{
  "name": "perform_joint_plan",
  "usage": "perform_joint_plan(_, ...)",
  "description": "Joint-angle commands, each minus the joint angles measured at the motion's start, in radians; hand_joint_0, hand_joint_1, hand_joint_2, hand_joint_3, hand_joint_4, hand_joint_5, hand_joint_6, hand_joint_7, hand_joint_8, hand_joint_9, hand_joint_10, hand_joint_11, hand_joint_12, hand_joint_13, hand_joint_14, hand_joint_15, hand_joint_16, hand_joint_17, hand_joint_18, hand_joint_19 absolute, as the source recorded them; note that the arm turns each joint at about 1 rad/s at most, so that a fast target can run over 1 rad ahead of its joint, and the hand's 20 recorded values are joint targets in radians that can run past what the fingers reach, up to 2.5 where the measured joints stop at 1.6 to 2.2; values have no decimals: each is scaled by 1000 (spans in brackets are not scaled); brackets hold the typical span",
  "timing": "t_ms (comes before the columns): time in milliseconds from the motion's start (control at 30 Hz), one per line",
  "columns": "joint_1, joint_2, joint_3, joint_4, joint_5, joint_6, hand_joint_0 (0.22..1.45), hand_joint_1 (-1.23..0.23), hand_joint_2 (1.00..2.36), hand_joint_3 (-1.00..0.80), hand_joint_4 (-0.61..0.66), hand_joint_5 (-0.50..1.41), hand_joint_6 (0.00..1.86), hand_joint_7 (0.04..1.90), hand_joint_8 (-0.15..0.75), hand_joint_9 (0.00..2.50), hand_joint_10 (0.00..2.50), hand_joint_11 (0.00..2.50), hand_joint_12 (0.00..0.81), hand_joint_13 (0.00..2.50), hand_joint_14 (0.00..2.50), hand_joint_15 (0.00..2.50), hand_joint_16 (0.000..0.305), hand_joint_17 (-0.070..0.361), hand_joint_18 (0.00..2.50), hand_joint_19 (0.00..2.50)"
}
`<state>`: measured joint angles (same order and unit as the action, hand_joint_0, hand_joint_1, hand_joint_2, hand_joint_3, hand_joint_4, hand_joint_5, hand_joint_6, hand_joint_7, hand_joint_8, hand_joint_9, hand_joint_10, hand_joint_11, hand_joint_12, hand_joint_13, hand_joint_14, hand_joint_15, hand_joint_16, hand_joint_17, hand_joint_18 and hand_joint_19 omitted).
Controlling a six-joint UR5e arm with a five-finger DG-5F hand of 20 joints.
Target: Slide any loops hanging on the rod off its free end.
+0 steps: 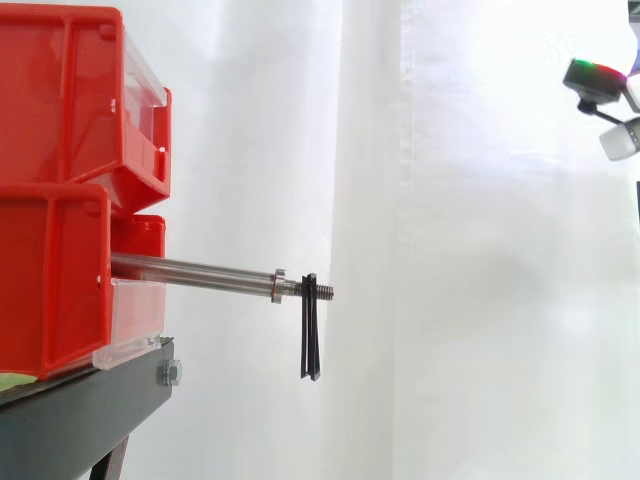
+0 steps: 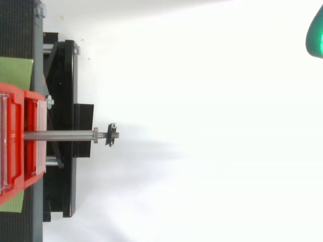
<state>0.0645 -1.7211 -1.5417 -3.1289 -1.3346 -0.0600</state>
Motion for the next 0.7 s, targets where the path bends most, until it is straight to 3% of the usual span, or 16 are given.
perform_joint_plan(0, 5, 0, 0, -13, 0, 0, 573, -485, 1000, -496, 228, -196, 503, 824, 281, 668, 8, 261, 310, 541, 4, 87, 45, 102, 552, 403)
perform_joint_plan(100, 8, -5, 0, -11, 3, -3, 573, -484, 1000, -495, 230, -197, 503, 823, 281, 669, 8, 261, 311, 541, 3, 91, 45, 101, 547, 403)
perform_joint_plan(200, 11, -11, -31, 6, 3, -23, 574, -483, 1000, -496, 228, -197, 503, 824, 284, 668, 8, 260, 311, 539, 3, 87, 45, 101, 546, 412)
perform_joint_plan(333, 20, -43, -86, 201, 46, -50, 574, -483, 1000, -497, 229, -197, 503, 823, 280, 664, 8, 253, 310, 539, 3, 90, 45, 101, 542, 414)
perform_joint_plan(400, 21, -60, -87, 250, 61, -49, 574, -483, 1000, -498, 228, -197, 503, 824, 281, 664, 8, 260, 310, 540, 1, 85, 45, 101, 543, 412)
perform_joint_plan(500, 28, -80, -87, 254, 71, -50, 574, -482, 1000, -497, 225, -197, 503, 821, 281, 661, 8, 251, 312, 529, 3, 78, 45, 101, 542, 412)
perform_joint_plan(567, 32, -95, -87, 253, 75, -50, 560, -513, 1000, -500, 196, -207, 503, 811, 262, 573, 7, 205, 322, 383, 0, 0, 47, 105, 526, 383)
perform_joint_plan(667, 40, -170, -87, 279, 71, -47, 510, -568, 1000, -500, 167, -221, 503, 778, 263, 527, 5, 160, 329, 235, 0, 0, 50, 112, 385, 300)
